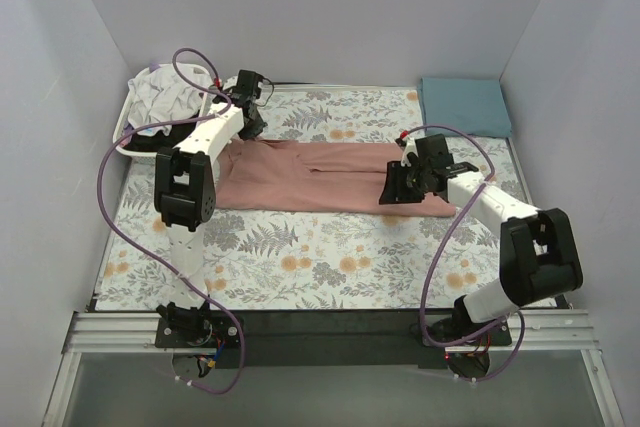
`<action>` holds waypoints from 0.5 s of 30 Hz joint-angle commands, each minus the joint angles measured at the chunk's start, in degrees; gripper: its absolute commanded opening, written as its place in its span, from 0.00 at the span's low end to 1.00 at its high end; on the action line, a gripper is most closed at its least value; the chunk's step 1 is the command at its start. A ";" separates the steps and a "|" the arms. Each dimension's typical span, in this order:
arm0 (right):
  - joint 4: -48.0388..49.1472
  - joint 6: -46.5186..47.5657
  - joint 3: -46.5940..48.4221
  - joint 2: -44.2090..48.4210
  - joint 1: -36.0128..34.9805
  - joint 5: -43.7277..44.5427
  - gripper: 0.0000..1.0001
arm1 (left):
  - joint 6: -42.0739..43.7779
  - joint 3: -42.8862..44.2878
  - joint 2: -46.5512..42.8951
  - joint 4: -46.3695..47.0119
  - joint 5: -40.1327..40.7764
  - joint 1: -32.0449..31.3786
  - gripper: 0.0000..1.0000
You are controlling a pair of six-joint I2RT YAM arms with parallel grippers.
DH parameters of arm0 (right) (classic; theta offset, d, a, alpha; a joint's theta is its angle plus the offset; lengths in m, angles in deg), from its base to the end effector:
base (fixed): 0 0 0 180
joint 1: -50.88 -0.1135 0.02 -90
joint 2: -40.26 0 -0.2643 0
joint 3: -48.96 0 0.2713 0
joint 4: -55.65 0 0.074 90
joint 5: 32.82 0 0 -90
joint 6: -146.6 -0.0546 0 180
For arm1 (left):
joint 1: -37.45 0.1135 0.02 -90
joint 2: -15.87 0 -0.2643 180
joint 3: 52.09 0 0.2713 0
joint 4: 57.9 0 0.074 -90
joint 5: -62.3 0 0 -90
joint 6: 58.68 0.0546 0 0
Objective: Fold and stack the t-shirts
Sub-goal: Fold the tshirt
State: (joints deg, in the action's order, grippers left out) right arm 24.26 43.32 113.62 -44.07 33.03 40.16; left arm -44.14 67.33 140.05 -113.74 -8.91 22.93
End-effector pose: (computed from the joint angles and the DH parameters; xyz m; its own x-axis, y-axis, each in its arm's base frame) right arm 0.3080 0.1160 0.1870 -0.8281 -0.0359 -0.5594 -0.2856 0.8857 0.3660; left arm 0.4890 -0.1085 0.2001 -0.2933 -0.8707 -0.3949 -0.7952 0.4515 -0.4047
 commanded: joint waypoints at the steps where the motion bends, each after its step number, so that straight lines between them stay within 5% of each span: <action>1: 4.80 0.53 3.66 -3.63 -0.96 -2.84 0.49 | 2.42 1.37 -0.61 5.16 -1.73 0.11 0.00; 7: 6.31 0.36 6.30 -10.31 -1.14 -3.20 0.45 | 4.53 -1.88 0.36 10.02 -3.23 0.11 0.10; 12: 6.13 0.27 5.08 -8.40 -0.79 3.82 0.51 | 3.13 -3.82 -1.91 9.58 -1.64 1.42 0.53; 15: 6.04 0.18 3.50 -6.73 1.23 5.67 0.53 | 3.04 -5.31 -5.77 9.32 -1.56 1.96 0.70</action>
State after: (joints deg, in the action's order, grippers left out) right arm 28.61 43.32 117.66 -53.93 32.57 42.24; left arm -41.02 63.42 140.12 -104.89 -11.80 23.83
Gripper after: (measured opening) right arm 0.526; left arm 0.656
